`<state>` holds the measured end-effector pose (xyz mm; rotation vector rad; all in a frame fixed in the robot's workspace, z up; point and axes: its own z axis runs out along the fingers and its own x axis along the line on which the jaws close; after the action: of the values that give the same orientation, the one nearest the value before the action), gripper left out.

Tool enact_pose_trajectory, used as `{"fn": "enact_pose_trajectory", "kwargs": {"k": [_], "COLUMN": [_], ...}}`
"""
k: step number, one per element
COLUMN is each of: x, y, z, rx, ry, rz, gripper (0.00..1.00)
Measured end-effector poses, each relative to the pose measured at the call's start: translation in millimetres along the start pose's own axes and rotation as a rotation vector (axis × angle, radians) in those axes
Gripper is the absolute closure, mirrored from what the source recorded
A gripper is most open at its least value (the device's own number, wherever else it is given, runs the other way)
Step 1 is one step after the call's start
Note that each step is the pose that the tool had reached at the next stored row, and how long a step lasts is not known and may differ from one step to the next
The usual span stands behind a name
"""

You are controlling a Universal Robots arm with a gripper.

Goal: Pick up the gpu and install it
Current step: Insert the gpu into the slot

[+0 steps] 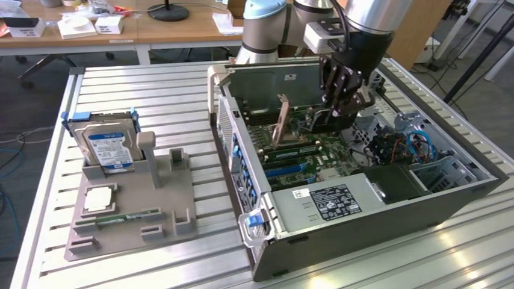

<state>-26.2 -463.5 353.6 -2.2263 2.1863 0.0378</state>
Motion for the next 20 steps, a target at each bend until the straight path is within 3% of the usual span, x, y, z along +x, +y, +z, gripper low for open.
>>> {"fn": "enact_pose_trajectory", "kwargs": {"k": [20], "x": [0.8], "y": [0.0], "z": [25.6], "rx": [-0.0001], "ry": [0.0001], "rz": [0.0], "gripper": [0.74]}}
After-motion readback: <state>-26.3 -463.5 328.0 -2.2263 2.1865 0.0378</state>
